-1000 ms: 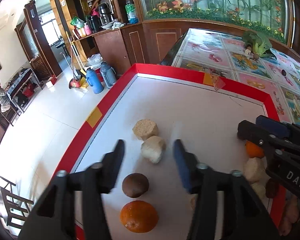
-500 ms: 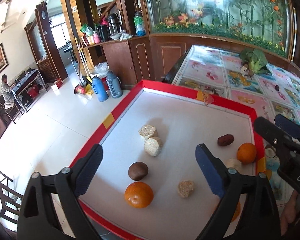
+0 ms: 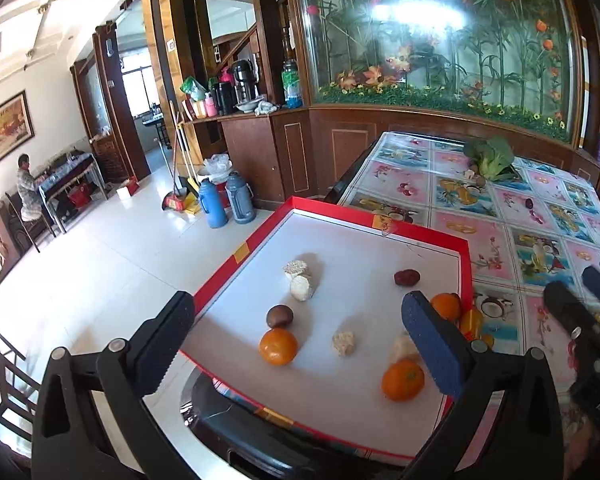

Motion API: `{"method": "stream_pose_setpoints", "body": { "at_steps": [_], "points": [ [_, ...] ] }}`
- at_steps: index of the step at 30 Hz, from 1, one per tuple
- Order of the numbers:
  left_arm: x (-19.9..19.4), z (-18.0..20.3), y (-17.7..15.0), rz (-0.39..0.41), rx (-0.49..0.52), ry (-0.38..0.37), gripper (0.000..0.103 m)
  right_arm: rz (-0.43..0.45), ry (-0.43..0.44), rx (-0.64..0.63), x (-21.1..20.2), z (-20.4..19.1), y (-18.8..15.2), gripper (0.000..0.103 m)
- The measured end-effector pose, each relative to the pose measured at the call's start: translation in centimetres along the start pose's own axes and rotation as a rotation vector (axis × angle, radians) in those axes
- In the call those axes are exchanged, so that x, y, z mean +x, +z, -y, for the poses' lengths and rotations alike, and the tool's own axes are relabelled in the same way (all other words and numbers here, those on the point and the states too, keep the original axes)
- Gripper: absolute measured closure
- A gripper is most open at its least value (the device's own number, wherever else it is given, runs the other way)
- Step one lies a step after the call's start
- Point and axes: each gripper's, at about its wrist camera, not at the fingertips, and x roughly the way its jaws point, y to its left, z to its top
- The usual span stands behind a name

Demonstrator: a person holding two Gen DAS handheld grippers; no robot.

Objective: Organize fruits

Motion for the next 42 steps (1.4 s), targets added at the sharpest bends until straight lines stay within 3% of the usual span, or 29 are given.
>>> {"method": "stream_pose_setpoints", "body": {
  "at_steps": [5,14,21,42],
  "points": [
    [-3.1,0.4,-0.2,0.070,0.063,0.051,0.000,0.066,-0.004,0.017,-3.0,-0.1,0.9,0.021],
    [-7.3,-1.0,-0.2,0.112,-0.008,0.000,0.000,0.152,0.012,-0.011,-6.7,-1.6,1.2,0.017],
    [-9.2,-1.4,0.1,0.143,-0.016,-0.030,0.000,0.161,-0.012,-0.034,-6.9,-2.8,0.7,0.003],
    [-9.8,-3.9,1.5,0.180,-0.059,-0.012,0.000,0.158,-0.085,-0.115,-7.2,-5.1,1.1,0.001]
  ]
}}
